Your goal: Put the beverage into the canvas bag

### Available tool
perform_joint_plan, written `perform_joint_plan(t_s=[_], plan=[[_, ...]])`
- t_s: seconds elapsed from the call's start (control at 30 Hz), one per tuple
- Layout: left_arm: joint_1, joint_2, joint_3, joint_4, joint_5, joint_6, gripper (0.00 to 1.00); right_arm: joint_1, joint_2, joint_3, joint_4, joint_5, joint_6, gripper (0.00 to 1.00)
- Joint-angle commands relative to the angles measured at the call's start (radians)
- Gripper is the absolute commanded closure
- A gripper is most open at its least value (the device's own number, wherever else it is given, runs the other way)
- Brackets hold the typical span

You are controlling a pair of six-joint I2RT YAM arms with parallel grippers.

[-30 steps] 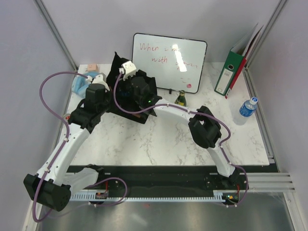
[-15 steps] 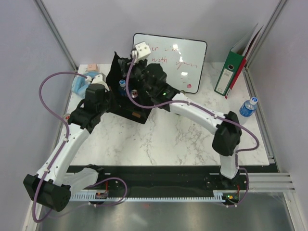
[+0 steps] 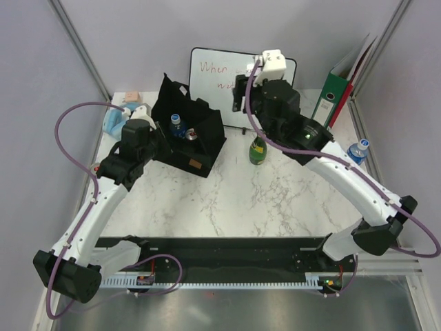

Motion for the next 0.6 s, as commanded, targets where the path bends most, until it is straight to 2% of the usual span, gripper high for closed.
perform_joint_plan(t_s=[0.0, 0.07, 0.1, 0.2, 0.43, 0.57], plan=[[0.001, -0.008, 0.034, -0.006, 0.01, 0.004, 0.7, -0.148, -0.081, -0.033, -0.393, 0.012, 0.135, 0.27], [0.002, -0.005, 0.036, -0.005, 0.012, 0.004, 0.74, -0.22, -0.084, -0.065, -0.418, -0.056, 0.141, 0.27], [0.002, -0.004, 0.036, -0.003, 0.015, 0.004, 0.84, -0.251, -0.055, -0.079, -0.442, -0.135, 0.132, 0.27], [0.0, -0.002, 0.037, -0.003, 0.022, 0.0, 0.98, -0.291, 0.015, -0.092, -0.46, -0.189, 0.102, 0.27], [0.002, -0.013, 0.03, -0.003, 0.03, -0.005, 0.98, -0.332, 0.212, -0.032, -0.467, -0.369, 0.036, 0.28], [0.0, -0.016, 0.022, -0.002, 0.031, -0.006, 0.98, -0.332, 0.287, 0.005, -0.47, -0.338, 0.036, 0.3]])
